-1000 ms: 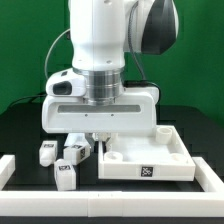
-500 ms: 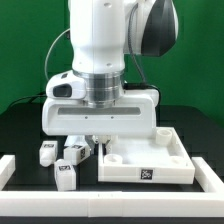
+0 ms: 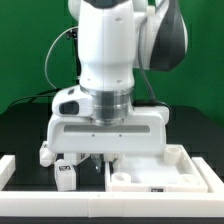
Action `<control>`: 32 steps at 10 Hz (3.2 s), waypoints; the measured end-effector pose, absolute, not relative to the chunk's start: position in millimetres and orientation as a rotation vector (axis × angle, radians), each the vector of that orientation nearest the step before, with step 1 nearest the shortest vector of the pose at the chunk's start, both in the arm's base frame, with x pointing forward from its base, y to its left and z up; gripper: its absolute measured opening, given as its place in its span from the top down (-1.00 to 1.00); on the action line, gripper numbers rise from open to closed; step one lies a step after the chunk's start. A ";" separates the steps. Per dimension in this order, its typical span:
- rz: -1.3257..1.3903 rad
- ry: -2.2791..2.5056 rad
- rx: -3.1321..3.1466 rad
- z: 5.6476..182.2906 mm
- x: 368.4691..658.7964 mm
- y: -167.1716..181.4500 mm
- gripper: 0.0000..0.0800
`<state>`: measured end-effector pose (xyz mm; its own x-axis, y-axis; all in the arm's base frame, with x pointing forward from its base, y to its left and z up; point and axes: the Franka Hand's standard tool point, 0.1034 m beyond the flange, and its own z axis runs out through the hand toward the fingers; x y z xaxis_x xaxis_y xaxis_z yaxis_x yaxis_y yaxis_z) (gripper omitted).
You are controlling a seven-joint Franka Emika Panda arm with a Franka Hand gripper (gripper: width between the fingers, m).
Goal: Assemble one leg
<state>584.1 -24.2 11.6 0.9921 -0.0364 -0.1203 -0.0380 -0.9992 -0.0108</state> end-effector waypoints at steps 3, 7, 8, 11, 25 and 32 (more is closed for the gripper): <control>0.190 0.072 -3.125 9.6 587.5 -21.4 0.86; 0.195 0.064 -3.127 9.6 587.6 -21.7 0.45; 0.195 0.064 -3.127 9.7 587.7 -21.8 0.45; 0.249 0.111 -3.083 50.3 574.5 -23.2 -0.56; 0.397 0.308 -3.012 78.8 537.0 -69.4 -0.62; 0.443 0.013 -3.037 84.6 547.4 -78.8 -0.62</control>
Offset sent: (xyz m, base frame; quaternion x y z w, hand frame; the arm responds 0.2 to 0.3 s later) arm 0.0286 0.0158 -0.0031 0.0072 0.0136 0.0161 0.9998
